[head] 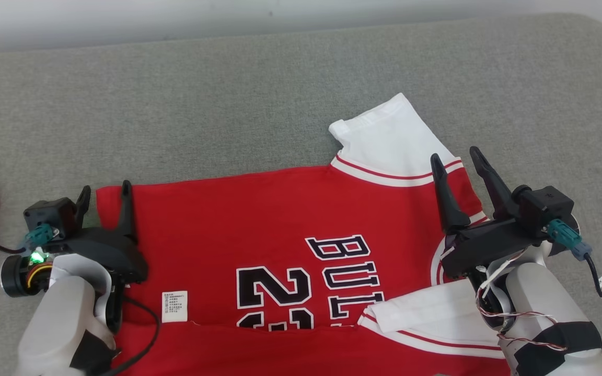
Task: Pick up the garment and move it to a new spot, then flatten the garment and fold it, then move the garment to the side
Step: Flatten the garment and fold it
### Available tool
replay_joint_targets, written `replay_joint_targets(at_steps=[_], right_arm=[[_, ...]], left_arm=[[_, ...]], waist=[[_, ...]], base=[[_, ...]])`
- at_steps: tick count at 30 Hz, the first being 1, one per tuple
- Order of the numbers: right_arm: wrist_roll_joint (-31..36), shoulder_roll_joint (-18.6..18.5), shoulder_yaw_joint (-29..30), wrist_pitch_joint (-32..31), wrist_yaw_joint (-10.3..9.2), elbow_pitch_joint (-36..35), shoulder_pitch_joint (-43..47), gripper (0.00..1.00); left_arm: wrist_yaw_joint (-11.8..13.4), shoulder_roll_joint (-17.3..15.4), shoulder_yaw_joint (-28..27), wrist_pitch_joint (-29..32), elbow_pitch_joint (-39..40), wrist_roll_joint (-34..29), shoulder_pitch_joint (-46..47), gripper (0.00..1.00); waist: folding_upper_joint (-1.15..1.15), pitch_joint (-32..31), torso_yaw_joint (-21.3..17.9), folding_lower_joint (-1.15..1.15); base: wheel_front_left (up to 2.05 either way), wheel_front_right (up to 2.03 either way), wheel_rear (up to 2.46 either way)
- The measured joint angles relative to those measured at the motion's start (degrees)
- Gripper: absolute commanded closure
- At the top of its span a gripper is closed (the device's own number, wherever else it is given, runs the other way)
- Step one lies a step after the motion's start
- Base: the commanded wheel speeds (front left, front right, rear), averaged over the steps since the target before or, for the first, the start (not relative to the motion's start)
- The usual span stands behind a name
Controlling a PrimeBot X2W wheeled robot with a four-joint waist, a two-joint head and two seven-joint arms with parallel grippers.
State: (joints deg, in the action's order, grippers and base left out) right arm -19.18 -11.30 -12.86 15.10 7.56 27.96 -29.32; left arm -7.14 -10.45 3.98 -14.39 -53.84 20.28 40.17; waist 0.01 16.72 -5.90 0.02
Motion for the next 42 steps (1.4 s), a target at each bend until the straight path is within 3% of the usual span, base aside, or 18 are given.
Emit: replay_joint_targets(at_steps=[6,7,8,15,28,42], right_arm=[[-0.32,-0.35,-0.16,0.01,0.0,0.77,0.03,0.0],[-0.33,-0.36,-0.18,0.01,0.0,0.83,0.03,0.0],[-0.33,-0.36,-0.22,0.01,0.0,0.93,0.03,0.0],[-0.35,-0.85,-0.83,0.01,0.0,3.03,-0.15,0.0],[-4.31,-4.13,-1.69,-7.34,0.0,21.71,-17.19,0.0],[-2.93,-4.26,-1.82,-11.79,0.0,39.76,-30.95,0.0]], left_arm=[[-0.01,0.63,0.82,-0.51,-4.41,0.34,1.27,0.0],[-0.02,0.69,0.92,-0.52,-4.87,0.34,1.27,0.64],[-0.02,0.78,0.92,-0.63,-5.21,0.34,1.27,1.0],[-0.35,1.32,1.32,-0.65,-3.6,0.47,1.28,1.0],[-0.36,5.17,5.64,-0.66,11.6,0.54,-3.22,1.0],[-0.36,6.79,9.88,-0.66,16.47,0.91,-2.37,1.0]], waist=[[0.0,0.3,-0.54,-0.01],[0.0,0.1,-0.5,-0.02],[0.0,-0.09,-0.46,-0.02],[0.0,-1.35,0.51,-0.02],[0.0,-0.53,6.06,-0.02],[0.0,5.37,10.63,-0.02]], base=[[0.0,0.0,0.0],[0.0,0.0,0.0],[0.0,0.0,0.0],[0.0,0.0,0.0],[0.0,0.0,0.0],[0.0,0.0,0.0]])
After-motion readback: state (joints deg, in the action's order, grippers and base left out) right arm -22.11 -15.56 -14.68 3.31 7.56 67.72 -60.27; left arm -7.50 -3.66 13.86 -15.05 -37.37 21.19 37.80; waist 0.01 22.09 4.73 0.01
